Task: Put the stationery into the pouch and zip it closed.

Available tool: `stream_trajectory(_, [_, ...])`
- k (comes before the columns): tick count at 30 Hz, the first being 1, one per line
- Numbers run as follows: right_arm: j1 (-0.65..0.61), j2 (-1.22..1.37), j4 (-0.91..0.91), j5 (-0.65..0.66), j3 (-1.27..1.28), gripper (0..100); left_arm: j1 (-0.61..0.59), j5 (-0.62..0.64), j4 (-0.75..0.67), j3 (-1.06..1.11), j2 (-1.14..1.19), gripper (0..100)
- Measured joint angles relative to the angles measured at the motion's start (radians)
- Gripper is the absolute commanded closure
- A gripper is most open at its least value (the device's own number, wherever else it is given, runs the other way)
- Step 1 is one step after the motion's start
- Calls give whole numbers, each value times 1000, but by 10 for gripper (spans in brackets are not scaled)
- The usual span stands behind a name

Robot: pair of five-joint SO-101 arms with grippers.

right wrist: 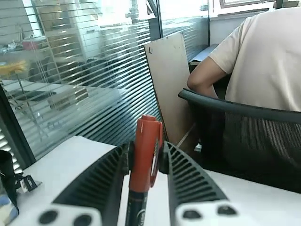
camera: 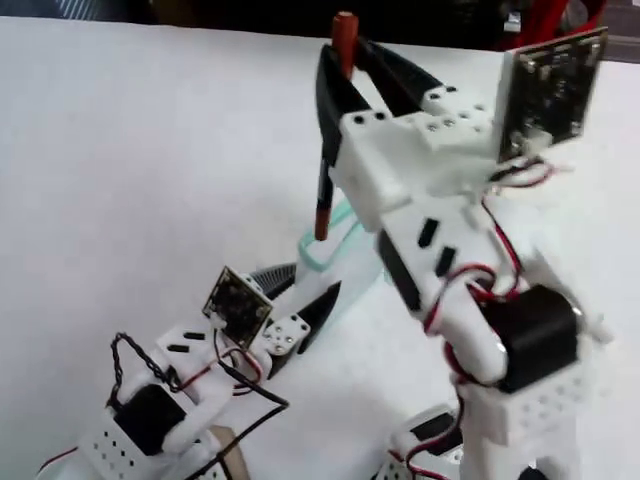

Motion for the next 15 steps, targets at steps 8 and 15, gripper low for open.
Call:
stream_trajectory(8, [-2,-141,-97,0,253,980,0,0,-2,0,0,864])
stream_trajectory(15, [-8,-310,-160,52,486,980,0,0,-11,0,0,864])
